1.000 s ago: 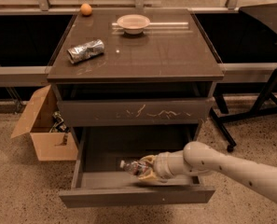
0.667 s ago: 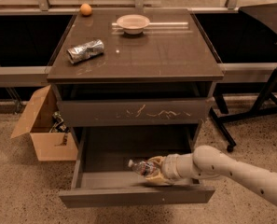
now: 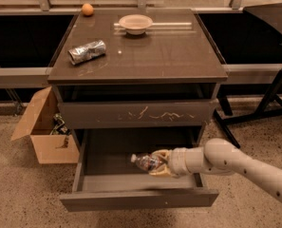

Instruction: Pick water bottle from middle drawer and place on counter

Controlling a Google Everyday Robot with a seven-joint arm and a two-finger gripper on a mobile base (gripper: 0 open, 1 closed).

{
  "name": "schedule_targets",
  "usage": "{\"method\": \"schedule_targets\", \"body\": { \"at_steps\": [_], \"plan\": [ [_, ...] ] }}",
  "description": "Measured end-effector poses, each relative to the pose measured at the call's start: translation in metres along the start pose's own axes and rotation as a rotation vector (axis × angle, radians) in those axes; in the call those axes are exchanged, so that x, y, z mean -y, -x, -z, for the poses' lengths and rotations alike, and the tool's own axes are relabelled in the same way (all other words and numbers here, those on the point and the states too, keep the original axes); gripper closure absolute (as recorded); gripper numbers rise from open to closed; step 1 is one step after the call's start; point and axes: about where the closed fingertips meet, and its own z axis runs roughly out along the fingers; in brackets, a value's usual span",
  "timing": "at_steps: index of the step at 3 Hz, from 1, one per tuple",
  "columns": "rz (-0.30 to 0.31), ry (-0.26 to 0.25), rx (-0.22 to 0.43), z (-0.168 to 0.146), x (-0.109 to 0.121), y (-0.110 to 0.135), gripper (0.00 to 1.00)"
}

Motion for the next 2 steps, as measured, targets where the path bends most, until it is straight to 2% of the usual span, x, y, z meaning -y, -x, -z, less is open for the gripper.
{"method": "schedule_targets", "body": {
  "at_steps": [2],
  "plan": [
    [0.161, -0.041, 0.065, 0.074, 0.032, 0.072, 1.0]
  ]
}}
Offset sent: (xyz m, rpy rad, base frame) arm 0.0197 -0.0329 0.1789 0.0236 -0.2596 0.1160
